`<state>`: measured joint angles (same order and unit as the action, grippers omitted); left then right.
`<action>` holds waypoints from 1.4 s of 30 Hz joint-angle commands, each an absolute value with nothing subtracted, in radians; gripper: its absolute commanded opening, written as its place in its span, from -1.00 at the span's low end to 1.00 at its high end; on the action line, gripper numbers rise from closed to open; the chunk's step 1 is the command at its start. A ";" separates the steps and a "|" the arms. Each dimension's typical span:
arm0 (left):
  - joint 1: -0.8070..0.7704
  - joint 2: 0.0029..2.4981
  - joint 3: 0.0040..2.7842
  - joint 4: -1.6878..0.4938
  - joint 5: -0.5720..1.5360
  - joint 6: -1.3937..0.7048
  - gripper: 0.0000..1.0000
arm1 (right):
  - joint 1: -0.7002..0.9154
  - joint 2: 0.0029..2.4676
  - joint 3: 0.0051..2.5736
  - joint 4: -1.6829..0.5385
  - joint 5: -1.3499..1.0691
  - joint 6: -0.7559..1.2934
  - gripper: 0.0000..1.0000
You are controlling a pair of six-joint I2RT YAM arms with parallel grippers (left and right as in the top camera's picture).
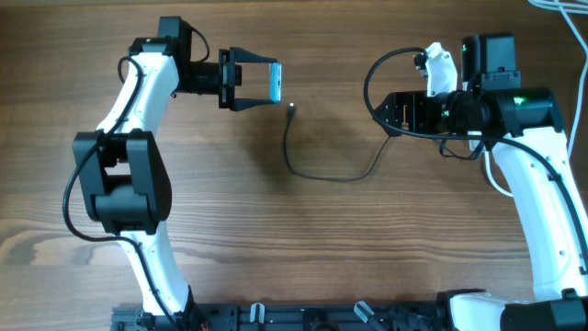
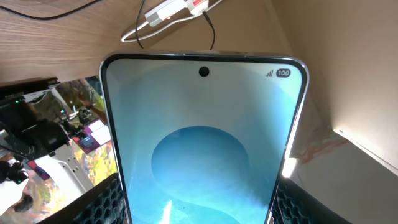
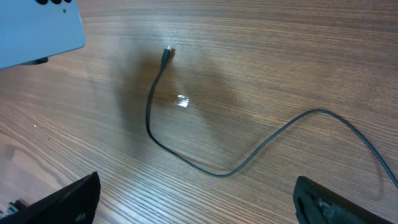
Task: Plug charger to phone and switch on socket
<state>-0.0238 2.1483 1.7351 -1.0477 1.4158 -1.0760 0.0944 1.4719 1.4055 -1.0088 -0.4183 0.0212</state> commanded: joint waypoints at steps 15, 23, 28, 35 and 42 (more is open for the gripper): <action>-0.042 2.109 1.761 -1.048 1.456 -1.073 0.33 | 0.091 1.483 1.411 -1.004 -0.430 0.035 0.99; -0.057 2.109 1.761 -1.048 1.275 -1.071 0.33 | 0.093 1.483 1.411 -0.970 -0.528 0.110 0.99; -0.070 2.109 1.761 -1.048 1.134 -1.090 0.32 | 0.156 1.483 1.411 -0.914 -0.554 0.152 1.00; -0.070 2.109 1.761 -1.048 0.996 -1.143 0.29 | 0.296 1.485 1.411 -0.816 -0.447 0.314 1.00; -0.103 2.109 1.761 -1.047 0.918 -1.165 0.31 | 0.444 1.602 1.411 -0.671 -0.381 0.501 0.89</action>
<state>-0.0761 2.1483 1.7351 -1.0473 0.9413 -1.1458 0.3943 1.5299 1.4052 -0.7185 -0.4103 0.4149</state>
